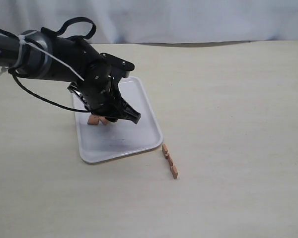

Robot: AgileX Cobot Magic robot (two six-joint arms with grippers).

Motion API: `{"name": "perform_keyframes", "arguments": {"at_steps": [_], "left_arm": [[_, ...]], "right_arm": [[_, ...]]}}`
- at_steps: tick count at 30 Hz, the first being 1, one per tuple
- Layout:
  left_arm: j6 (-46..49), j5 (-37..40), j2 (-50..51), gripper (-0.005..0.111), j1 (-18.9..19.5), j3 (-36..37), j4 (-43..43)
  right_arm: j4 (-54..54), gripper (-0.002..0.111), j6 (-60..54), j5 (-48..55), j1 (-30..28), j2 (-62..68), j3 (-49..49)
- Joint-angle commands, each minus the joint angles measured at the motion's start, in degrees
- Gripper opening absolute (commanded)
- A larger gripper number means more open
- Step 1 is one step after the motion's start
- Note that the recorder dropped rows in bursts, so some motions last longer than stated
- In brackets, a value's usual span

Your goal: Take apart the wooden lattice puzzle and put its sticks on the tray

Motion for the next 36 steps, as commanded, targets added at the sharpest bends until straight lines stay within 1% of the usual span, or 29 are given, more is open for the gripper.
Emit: {"name": "perform_keyframes", "arguments": {"at_steps": [1, 2, 3, 4, 7, 8, 10, 14, 15, 17, 19, 22, 25, 30, 36], "left_arm": [[0.2, 1.5, -0.1, 0.053, -0.2, 0.0, -0.6], [0.2, 3.5, -1.0, 0.06, -0.2, 0.0, -1.7], [0.2, 4.9, -1.6, 0.062, -0.2, 0.0, -2.2], [0.2, 7.1, -2.9, 0.062, -0.2, 0.0, -3.7], [0.5, 10.0, -5.7, 0.062, -0.9, 0.0, -9.3], [0.5, 10.1, -6.8, 0.062, -2.4, 0.0, -11.3], [-0.6, 9.7, -7.3, 0.062, -6.4, 0.0, -12.1], [-10.6, 5.0, -6.7, 0.062, -14.5, 0.0, -12.0], [-13.5, 4.3, -6.5, 0.062, -15.8, 0.0, -11.4], [-21.9, 3.7, -5.3, 0.062, -17.8, 0.0, -6.8], [-27.1, 2.6, -4.2, 0.062, -19.2, 0.0, -4.1], [-30.8, -0.6, -3.3, 0.062, -21.2, 0.0, -2.6], [-34.0, -2.0, -2.6, 0.062, -21.9, 0.0, -1.5], [-37.8, -1.0, -1.0, 0.062, -21.9, 0.0, 1.0], [-39.1, -2.2, 0.5, 0.062, -21.9, 0.0, 3.1]], "right_arm": [[-0.1, 0.005, 0.0, -0.7, -0.2, 0.5, 0.2], [-0.1, 0.005, 0.0, -0.7, -0.2, 0.5, 0.2], [-0.1, 0.005, 0.0, -0.7, -0.2, 0.5, 0.2], [-0.1, 0.005, 0.0, -0.7, -0.2, 0.5, 0.2], [-0.1, 0.005, 0.0, -0.7, -0.2, 0.5, 0.2], [-0.1, 0.005, 0.0, -0.7, -0.2, 0.5, 0.2], [-0.1, 0.005, 0.0, -0.7, -0.2, 0.5, 0.2], [-0.1, 0.005, 0.0, -0.7, -0.2, 0.5, 0.2], [-0.1, 0.005, 0.0, -0.7, -0.2, 0.5, 0.2], [-0.1, 0.005, 0.0, -0.7, -0.2, 0.5, 0.2], [-0.1, 0.005, 0.0, -0.7, -0.2, 0.5, 0.2], [-0.1, 0.005, 0.0, -0.7, -0.2, 0.5, 0.2], [-0.1, 0.005, 0.0, -0.7, -0.2, 0.5, 0.2], [-0.1, 0.005, 0.0, -0.7, -0.2, 0.5, 0.2], [-0.1, 0.005, 0.0, -0.7, -0.2, 0.5, 0.2]]}}
